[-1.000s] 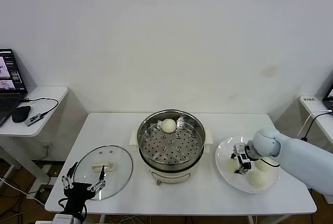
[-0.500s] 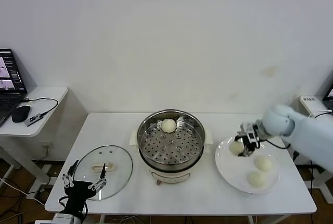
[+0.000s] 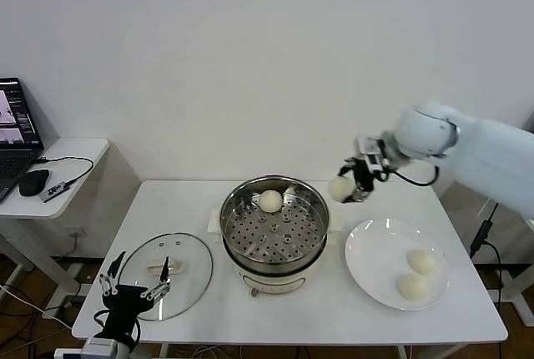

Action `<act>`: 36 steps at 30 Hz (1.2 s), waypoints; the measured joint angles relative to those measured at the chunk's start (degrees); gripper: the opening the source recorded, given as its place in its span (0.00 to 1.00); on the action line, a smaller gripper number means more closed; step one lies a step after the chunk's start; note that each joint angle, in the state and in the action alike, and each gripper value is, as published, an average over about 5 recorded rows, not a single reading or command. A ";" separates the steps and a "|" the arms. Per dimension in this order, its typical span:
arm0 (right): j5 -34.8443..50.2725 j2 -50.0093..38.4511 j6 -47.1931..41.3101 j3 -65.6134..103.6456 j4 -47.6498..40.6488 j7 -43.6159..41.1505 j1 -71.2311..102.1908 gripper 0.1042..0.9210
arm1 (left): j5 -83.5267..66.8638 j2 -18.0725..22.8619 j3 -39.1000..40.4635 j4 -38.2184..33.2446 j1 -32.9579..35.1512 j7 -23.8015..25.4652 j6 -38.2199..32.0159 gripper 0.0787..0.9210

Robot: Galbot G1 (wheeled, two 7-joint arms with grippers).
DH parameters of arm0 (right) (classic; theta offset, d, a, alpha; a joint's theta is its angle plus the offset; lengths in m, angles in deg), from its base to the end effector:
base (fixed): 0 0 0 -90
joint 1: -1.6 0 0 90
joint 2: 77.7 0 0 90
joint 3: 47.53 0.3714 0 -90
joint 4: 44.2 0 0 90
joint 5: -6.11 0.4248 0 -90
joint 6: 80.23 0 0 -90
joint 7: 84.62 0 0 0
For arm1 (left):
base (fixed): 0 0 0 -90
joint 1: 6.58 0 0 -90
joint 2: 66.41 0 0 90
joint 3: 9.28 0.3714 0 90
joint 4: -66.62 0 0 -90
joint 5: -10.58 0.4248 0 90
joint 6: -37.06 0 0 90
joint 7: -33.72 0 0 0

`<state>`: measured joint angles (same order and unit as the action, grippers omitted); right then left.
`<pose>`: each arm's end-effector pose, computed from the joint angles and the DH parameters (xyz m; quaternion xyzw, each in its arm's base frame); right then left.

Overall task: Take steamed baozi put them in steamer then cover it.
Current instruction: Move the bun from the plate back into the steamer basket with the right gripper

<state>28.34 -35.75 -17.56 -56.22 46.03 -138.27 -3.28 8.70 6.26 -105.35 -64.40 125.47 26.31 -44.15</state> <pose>0.5629 0.0058 -0.0164 0.5029 -0.6089 0.5434 0.2847 0.1842 0.0599 -0.2716 0.0135 -0.9877 -0.1401 0.0688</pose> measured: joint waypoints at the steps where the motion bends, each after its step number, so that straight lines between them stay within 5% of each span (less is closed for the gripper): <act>1: 0.98 1.19 -0.57 -0.40 -0.15 0.43 -0.33 0.68 | -0.04 0.03 -0.06 0.02 -0.10 0.01 0.03 0.88; 20: 8.12 22.98 -8.04 -2.93 -8.19 8.16 5.06 0.68 | -0.32 0.98 -1.76 -0.58 -1.11 0.07 0.47 0.88; 36: 6.86 31.97 -8.86 -3.51 -15.23 10.83 10.51 0.68 | -0.42 1.20 -1.98 -0.64 -1.04 -0.04 0.18 0.88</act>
<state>35.19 -3.78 -26.41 -59.73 30.80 -127.43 7.23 8.28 7.46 -107.33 -65.05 124.42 26.27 -43.98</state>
